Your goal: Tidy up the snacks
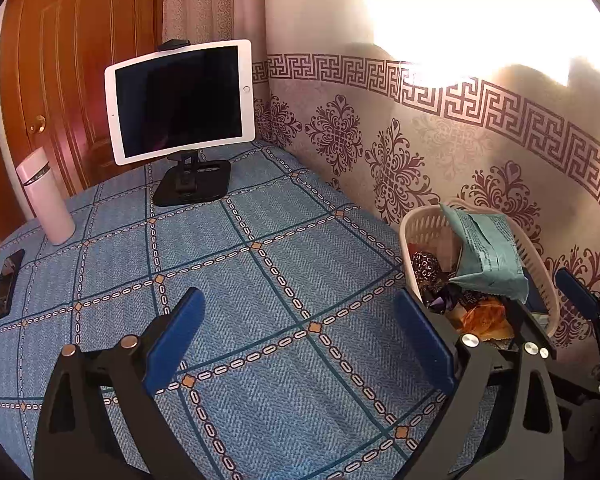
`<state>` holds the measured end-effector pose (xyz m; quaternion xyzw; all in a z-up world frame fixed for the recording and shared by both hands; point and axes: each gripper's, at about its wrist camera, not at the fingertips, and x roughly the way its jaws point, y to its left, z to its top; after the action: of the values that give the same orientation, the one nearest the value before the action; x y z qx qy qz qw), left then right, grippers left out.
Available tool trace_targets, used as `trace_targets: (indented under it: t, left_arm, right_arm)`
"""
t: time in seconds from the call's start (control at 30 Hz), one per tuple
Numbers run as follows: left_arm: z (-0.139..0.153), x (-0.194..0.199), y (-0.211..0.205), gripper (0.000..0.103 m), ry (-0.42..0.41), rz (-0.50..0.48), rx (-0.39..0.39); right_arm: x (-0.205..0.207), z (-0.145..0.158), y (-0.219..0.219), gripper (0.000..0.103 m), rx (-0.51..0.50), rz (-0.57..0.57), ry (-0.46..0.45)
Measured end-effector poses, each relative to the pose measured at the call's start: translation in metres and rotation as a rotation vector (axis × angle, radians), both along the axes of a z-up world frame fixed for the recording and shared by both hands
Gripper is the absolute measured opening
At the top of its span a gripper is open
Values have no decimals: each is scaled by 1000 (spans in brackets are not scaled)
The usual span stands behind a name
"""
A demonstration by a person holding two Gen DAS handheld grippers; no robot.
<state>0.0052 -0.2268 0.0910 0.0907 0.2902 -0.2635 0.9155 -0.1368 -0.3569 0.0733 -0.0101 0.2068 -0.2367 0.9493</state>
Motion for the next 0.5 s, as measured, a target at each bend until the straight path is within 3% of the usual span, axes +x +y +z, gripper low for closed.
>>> trace_targets:
  t: [0.2,0.5]
  left_arm:
    - [1,-14,-1,100,-91,21,73]
    - [9,-34,3,100,-163,37,108]
  right_arm:
    - [-8,1,9,93,47,25,26]
    - [-23,3,17,98,59,8,30]
